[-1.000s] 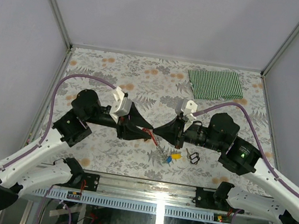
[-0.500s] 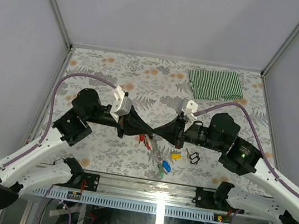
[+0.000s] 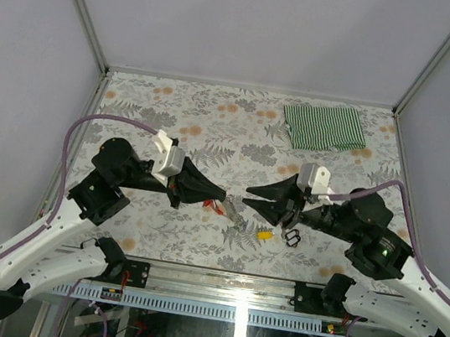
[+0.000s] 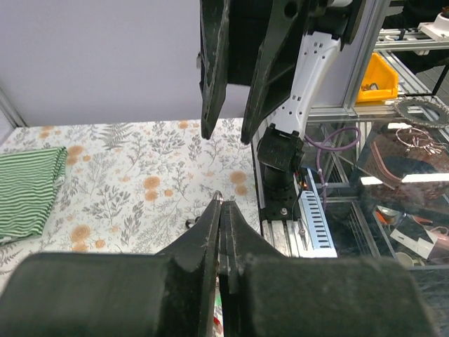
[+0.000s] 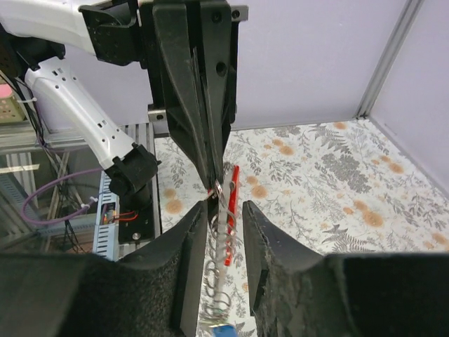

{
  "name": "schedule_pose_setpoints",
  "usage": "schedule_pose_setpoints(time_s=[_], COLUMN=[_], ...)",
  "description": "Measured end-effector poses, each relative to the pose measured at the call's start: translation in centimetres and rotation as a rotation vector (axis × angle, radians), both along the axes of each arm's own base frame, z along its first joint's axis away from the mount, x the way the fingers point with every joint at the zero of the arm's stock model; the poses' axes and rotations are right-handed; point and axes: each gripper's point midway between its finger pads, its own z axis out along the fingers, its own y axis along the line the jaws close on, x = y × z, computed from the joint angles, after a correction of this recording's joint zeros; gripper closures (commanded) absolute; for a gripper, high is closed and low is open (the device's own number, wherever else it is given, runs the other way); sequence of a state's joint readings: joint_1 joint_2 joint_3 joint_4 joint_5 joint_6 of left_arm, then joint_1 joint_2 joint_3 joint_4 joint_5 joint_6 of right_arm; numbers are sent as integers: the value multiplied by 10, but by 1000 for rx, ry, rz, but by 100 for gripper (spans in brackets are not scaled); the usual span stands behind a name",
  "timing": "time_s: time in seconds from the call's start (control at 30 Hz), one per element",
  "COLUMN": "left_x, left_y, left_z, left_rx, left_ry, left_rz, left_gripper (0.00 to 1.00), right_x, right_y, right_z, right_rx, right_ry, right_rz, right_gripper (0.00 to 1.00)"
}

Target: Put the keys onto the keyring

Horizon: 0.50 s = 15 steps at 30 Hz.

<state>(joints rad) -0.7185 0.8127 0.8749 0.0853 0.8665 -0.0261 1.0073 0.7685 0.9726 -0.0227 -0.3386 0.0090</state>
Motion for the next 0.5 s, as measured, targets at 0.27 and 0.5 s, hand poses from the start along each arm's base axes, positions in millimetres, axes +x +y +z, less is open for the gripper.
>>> schedule_pose_setpoints(time_s=[0.27,0.5], left_x=[-2,-2], left_y=[0,-2], left_z=[7,4], left_rx=[-22,-14], left_ry=[-1,9], left_rz=[-5,-17], left_gripper=[100,100], right_x=[-1,-2], right_y=[8,15], right_z=[-20,-30], right_rx=[-35,-70], right_ry=[-55,-76], right_rz=[43,79], right_gripper=[64,66])
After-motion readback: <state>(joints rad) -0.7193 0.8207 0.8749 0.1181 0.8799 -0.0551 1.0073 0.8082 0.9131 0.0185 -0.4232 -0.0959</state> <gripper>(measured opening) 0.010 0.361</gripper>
